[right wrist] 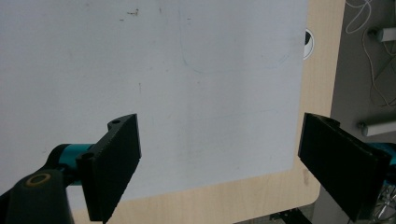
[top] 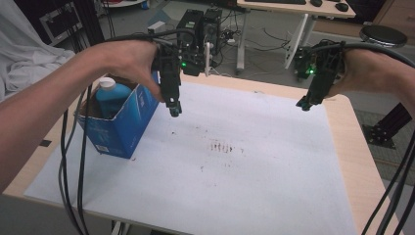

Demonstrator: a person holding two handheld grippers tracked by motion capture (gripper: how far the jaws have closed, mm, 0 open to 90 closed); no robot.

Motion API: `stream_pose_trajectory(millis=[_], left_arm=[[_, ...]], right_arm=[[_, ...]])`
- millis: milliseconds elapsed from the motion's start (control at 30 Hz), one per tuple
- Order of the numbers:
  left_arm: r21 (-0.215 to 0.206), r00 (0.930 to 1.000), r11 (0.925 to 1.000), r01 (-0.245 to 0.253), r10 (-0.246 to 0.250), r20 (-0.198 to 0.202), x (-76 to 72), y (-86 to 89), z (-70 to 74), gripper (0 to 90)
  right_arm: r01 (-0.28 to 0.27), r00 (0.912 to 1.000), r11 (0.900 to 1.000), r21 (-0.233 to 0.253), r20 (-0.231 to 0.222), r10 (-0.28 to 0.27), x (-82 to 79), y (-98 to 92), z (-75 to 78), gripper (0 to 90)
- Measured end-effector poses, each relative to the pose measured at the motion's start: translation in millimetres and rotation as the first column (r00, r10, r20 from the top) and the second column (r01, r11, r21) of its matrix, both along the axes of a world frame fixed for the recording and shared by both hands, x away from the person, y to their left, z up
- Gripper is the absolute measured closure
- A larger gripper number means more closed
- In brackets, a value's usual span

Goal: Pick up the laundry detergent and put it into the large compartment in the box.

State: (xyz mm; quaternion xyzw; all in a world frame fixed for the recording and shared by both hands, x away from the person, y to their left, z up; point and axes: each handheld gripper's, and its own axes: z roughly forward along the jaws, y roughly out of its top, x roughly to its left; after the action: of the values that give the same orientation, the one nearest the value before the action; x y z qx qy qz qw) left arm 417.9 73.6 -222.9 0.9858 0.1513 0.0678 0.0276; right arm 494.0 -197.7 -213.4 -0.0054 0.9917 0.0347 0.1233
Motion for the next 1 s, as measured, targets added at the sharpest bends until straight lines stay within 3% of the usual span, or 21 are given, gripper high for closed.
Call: stream_pose_trajectory(millis=[233,500,700,800,1000], left_arm=[[0.005,0.9989,0.9991,0.043,-0.043,-0.02,-2.7,-12.5,-16.3,16.9],[0.009,0.9975,0.9987,0.051,-0.05,-0.049,-0.9,-15.7,-31.4,16.9],[0.006,0.9961,0.9978,0.067,-0.066,-0.058,0.2,-17.4,-35.9,16.9],[0.015,0.992,0.9944,0.104,-0.103,-0.073,-1.0,-17.8,-38.3,16.9],[0.019,0.9913,0.9939,0.108,-0.107,-0.077,-1.9,-17.7,-43.0,16.9]], right_arm=[[0.002,1.0,1.0,0.008,0.0,-0.002,-1.4,-1.2,1.3,12.3],[0.006,1.0,0.999,0.032,-0.005,-0.006,-6.1,-3.2,1.4,12.3],[0.01,0.9999,0.999,0.036,-0.01,-0.01,-8.4,-3.6,1.7,12.3],[0.022,0.9997,0.999,0.039,-0.007,-0.022,-6.7,-3.1,2.4,12.3],[0.019,0.9998,0.999,0.033,-0.002,-0.019,-7.5,-1.3,1.5,12.3]])
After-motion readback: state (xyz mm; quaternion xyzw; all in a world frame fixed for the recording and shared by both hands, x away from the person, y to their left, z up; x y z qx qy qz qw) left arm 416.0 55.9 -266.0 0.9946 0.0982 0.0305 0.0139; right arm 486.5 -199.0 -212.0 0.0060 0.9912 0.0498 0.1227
